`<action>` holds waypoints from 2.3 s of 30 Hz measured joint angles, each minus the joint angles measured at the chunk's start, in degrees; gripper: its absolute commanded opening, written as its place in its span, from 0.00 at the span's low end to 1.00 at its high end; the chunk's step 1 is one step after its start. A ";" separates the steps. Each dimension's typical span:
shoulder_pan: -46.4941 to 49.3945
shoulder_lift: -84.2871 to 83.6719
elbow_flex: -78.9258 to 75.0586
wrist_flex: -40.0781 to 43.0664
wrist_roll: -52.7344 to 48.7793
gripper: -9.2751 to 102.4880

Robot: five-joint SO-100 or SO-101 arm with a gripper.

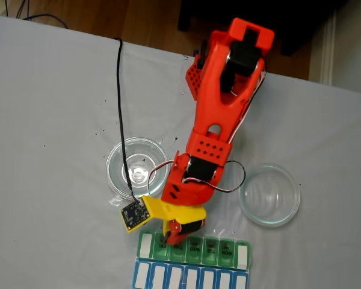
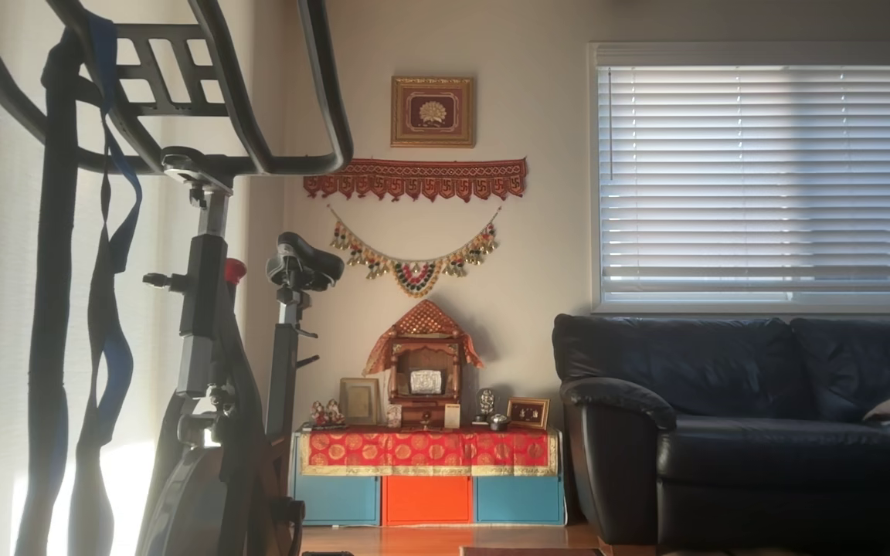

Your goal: Sort medicines into box.

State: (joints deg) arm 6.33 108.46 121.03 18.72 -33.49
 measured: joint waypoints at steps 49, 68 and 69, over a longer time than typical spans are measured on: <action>1.76 1.23 -0.79 8.09 -3.87 0.09; -6.59 44.30 4.75 40.08 1.14 0.09; -6.50 47.37 8.09 40.17 0.09 0.09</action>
State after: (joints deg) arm -0.18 155.83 129.11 58.89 -33.40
